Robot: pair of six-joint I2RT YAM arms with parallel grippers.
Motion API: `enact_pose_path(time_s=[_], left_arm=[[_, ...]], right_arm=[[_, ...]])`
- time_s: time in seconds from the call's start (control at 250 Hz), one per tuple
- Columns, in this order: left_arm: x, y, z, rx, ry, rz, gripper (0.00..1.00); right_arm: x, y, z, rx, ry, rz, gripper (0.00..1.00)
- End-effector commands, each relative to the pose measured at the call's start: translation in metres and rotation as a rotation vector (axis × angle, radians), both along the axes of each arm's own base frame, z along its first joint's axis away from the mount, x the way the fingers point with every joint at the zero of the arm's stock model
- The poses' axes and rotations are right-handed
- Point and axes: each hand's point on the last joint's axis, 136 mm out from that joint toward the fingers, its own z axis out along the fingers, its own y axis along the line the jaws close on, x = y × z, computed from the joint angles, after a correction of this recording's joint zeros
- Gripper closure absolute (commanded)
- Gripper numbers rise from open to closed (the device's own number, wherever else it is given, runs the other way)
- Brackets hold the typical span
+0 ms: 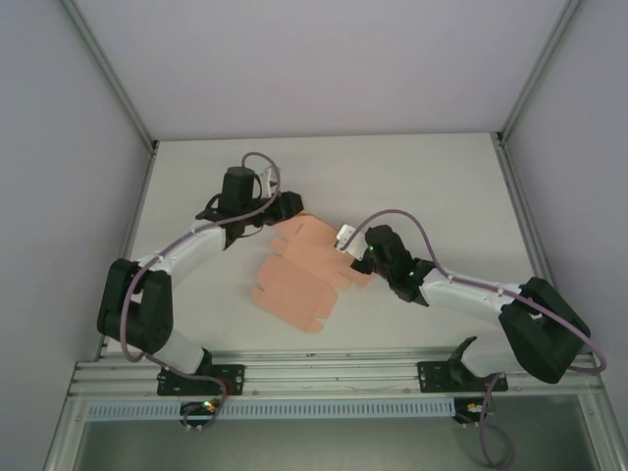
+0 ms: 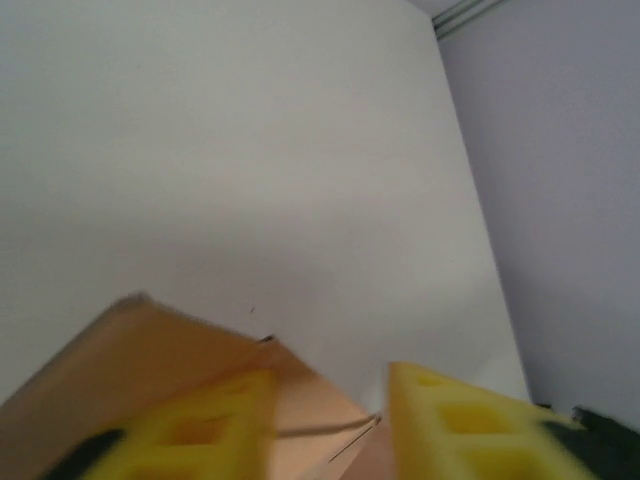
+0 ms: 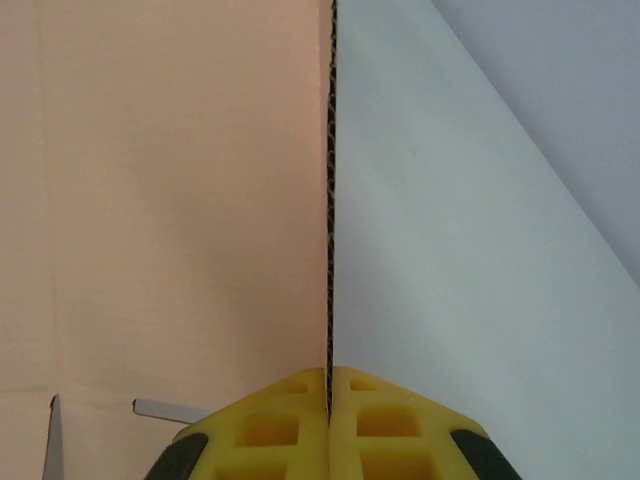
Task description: Assemble paper box
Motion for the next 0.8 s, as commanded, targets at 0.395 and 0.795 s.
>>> enact_pose_path(time_s=[0.395, 0.795], left_arm=[[-0.033, -0.02, 0.009, 0.134, -0.102, -0.08, 0.81], [-0.017, -0.05, 0.005, 0.147, -0.1, -0.097, 0.78]], right_arm=[[0.023, 0.015, 0.026, 0.067, -0.028, -0.04, 1.0], [0.012, 0.028, 0.013, 0.032, -0.036, 0.034, 1.0]])
